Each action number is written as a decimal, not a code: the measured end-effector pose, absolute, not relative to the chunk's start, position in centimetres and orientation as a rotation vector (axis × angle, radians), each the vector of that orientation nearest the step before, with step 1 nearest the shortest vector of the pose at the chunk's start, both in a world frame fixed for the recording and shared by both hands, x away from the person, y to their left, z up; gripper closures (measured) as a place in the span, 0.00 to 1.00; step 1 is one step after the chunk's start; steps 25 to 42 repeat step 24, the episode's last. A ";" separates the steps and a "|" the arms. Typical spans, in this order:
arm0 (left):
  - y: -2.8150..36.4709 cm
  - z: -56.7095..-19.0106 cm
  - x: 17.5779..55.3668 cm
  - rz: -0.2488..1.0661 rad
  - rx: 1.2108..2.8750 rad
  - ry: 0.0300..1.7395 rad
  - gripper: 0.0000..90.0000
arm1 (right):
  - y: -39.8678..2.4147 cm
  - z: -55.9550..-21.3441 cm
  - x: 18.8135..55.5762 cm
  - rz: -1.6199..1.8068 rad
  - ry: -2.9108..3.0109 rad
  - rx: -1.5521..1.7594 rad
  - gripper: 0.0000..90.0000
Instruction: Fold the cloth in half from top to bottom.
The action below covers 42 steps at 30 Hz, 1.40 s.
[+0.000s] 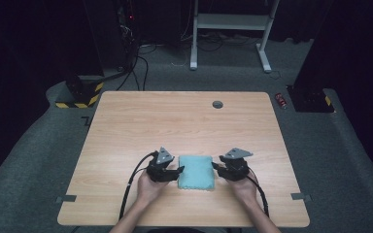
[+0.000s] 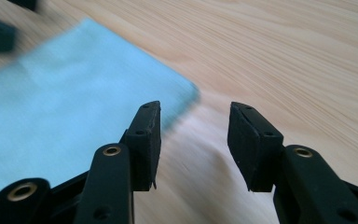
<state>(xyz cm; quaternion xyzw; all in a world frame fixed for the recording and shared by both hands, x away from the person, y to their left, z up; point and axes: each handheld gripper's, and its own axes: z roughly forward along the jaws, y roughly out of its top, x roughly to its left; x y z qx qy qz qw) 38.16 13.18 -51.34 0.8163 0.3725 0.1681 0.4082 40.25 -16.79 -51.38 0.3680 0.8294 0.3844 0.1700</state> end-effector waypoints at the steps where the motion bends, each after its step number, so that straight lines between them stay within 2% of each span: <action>1: 14.1 -51.3 37.8 0.426 2.046 0.958 0.45 | -17.6 -51.4 39.9 1.077 2.342 1.064 0.60; 7: 18.7 -52.2 37.1 0.462 2.020 1.132 0.44 | -22.9 -51.6 38.6 0.998 2.247 1.193 0.58; 11: 20.7 -52.7 36.8 0.486 1.963 1.223 0.43 | -24.8 -52.1 38.1 0.938 2.206 1.254 0.53; 13: 20.7 -52.7 36.8 0.491 1.967 1.226 0.40 | -25.1 -52.2 38.2 0.951 2.197 1.288 0.49; 16: 19.8 -52.7 36.6 0.567 2.015 1.212 0.38 | -24.9 -52.3 38.4 0.941 2.186 1.302 0.45; 20: 19.6 -52.7 36.5 0.559 2.013 1.217 0.36 | -24.8 -52.3 38.4 0.939 2.187 1.311 0.44; 42: 19.6 -52.8 36.5 0.557 2.013 1.215 0.35 | -24.8 -52.3 38.4 0.940 2.191 1.305 0.43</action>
